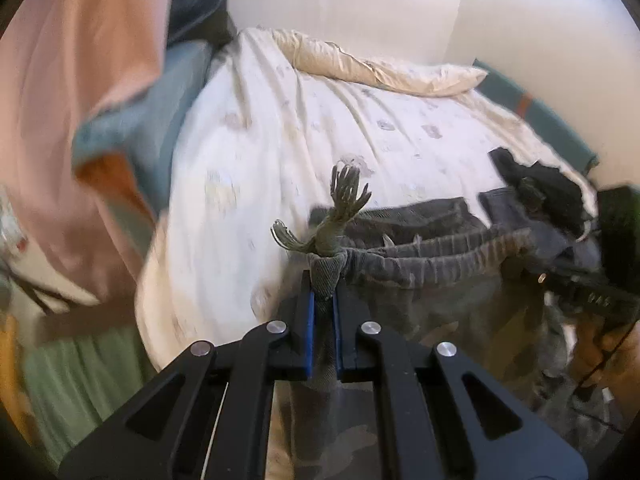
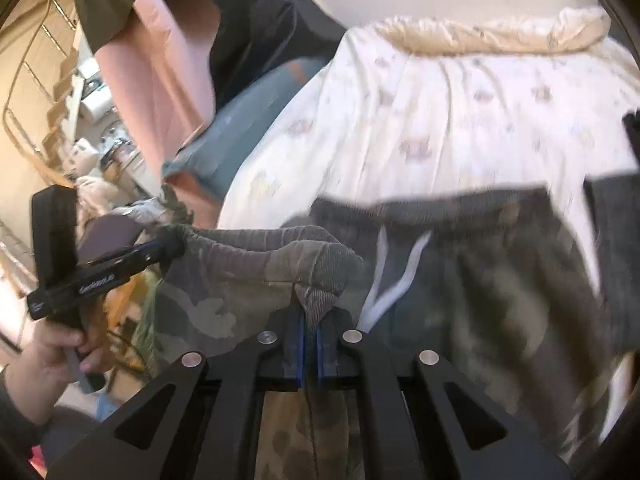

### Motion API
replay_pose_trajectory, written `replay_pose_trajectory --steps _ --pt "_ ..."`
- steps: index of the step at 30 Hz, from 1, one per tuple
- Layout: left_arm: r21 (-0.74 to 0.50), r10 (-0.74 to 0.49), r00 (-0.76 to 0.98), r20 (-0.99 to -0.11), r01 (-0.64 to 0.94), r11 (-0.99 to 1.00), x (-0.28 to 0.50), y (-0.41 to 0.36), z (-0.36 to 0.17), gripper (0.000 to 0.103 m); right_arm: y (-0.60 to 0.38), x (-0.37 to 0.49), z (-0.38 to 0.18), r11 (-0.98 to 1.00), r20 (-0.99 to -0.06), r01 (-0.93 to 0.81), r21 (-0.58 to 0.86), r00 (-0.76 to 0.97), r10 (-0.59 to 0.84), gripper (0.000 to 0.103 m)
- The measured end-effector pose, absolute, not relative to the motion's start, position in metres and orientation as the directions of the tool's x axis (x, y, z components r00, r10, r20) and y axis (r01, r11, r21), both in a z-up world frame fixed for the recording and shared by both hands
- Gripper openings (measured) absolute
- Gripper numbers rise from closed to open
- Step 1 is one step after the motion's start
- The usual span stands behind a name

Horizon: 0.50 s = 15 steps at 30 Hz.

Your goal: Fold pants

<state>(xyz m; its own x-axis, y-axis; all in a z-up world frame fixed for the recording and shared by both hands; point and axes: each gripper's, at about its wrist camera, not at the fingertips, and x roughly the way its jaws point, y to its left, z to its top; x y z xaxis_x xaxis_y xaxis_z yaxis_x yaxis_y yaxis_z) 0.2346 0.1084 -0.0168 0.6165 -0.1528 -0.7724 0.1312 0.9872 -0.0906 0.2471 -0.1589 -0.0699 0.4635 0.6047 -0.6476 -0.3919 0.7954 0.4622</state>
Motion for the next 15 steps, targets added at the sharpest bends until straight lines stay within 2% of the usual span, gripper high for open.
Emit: replay_pose_trajectory --steps 4,7,10,13,15 --pt "0.005 -0.086 0.600 -0.795 0.149 0.989 0.300 0.093 -0.031 0.005 -0.151 0.302 -0.081 0.855 -0.699 -0.315 0.412 0.493 0.518 0.003" --pt "0.000 -0.079 0.553 -0.830 0.140 0.990 0.351 0.086 -0.074 0.005 -0.153 0.343 -0.110 0.894 -0.758 -0.232 0.382 0.474 0.447 0.003" --pt "0.066 0.004 0.485 -0.875 0.111 0.992 0.379 0.077 -0.118 0.006 -0.143 0.369 -0.153 0.918 -0.835 -0.198 0.343 0.384 0.394 0.004" --pt "0.080 0.039 0.436 -0.899 0.075 0.994 0.389 0.083 -0.145 0.009 -0.132 0.376 -0.174 0.941 -0.871 -0.218 0.260 0.367 0.325 0.017" --pt "0.052 0.022 0.422 -0.906 0.060 0.997 0.391 0.088 -0.149 0.014 -0.138 0.381 -0.181 0.940 -0.875 -0.173 0.294 0.347 0.337 0.021"
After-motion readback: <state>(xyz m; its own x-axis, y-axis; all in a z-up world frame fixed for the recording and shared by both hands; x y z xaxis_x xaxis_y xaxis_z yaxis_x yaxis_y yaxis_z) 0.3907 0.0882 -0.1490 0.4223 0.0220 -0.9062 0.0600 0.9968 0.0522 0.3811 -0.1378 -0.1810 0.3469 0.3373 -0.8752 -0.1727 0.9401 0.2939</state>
